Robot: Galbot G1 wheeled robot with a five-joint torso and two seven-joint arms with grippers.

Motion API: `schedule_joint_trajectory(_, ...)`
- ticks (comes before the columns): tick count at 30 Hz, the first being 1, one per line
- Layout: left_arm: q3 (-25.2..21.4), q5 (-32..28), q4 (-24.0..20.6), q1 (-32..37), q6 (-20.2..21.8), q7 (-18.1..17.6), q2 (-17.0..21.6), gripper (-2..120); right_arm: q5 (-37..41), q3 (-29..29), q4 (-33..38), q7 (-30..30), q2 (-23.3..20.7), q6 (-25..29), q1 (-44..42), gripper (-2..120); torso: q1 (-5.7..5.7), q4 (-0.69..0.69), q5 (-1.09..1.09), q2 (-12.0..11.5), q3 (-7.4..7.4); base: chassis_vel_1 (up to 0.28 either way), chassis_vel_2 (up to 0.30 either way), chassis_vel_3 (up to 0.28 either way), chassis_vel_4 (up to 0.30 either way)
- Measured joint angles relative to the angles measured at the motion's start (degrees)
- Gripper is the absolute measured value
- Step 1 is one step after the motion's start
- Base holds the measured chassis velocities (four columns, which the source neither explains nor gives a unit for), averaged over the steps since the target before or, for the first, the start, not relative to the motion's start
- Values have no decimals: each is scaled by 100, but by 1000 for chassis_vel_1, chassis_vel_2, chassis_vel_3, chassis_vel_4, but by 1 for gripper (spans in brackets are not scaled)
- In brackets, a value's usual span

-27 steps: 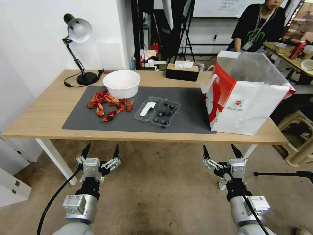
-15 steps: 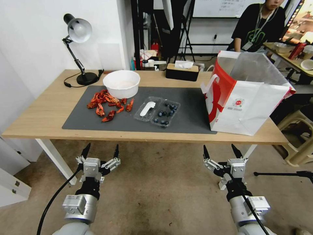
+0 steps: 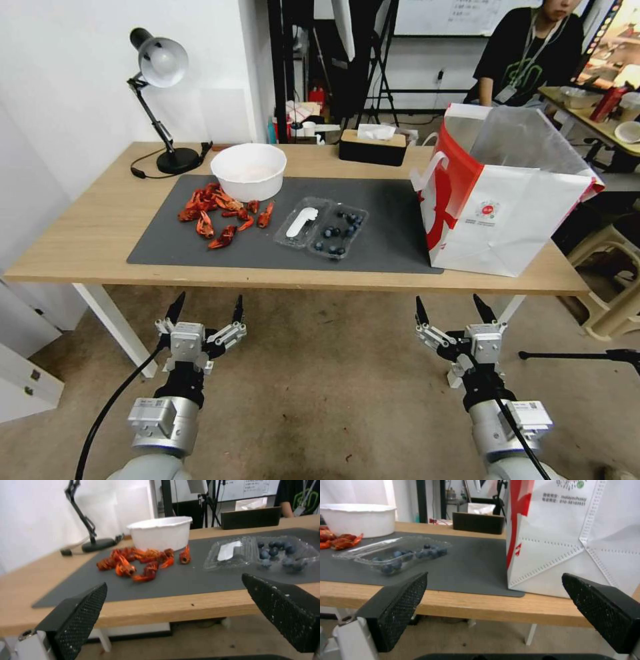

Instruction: Close the takeout container lid, then place the container into the takeout bag.

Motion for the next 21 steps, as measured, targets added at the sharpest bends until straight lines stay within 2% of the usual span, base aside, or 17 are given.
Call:
schedule_joint_trajectory(3, 447, -676, 43, -494, 796, -202, -235, 100, 273, 104, 14, 134, 6, -617, 402, 100, 1, -1, -3, 0, 0, 0, 0, 0, 0)
schedule_joint_trajectory(5, 519, -788, 55, -571, 914, -228, -274, 100, 357, 135, 18, 175, 7, -802, 522, 100, 3, -3, -3, 0, 0, 0, 0, 0, 0)
schedule_joint_trajectory(6, 531, -819, 67, -590, 934, -237, -280, 100, 403, 154, 22, 198, 10, -906, 590, 100, 3, -4, -2, 0, 1, 0, 0, 0, 0)
schedule_joint_trajectory(7, 543, -879, 133, -629, 935, -265, -286, 100, 571, 218, 35, 280, 12, -1282, 831, 100, 4, -1, 0, -1, 2, 0, 0, 0, 0)
schedule_joint_trajectory(10, 535, -886, 167, -645, 905, -274, -282, 100, 842, 266, -32, 396, 2, -1581, 1160, 100, 3, -2, -5, 0, 1, 0, 0, 0, 0)
schedule_joint_trajectory(11, 525, -886, 177, -651, 878, -275, -279, 100, 981, 257, -173, 438, -27, -1573, 1304, 100, 2, 3, -3, -1, 1, 0, 0, 0, 0)
schedule_joint_trajectory(13, 509, -887, 198, -655, 836, -276, -267, 100, 1048, 240, -256, 455, -48, -1545, 1365, 100, 3, 1, 4, -1, 1, 0, 0, 0, 0)
schedule_joint_trajectory(14, 490, -886, 225, -666, 776, -273, -252, 100, 1092, 222, -319, 470, -79, -1513, 1415, 100, 3, 1, -3, -1, 1, 0, 0, 0, 0)
schedule_joint_trajectory(21, 433, -886, 308, -702, 612, -261, -220, 100, 1233, 109, -466, 508, -204, -1447, 1536, 100, 1, -1, -2, 0, 0, 0, 0, 0, 0)
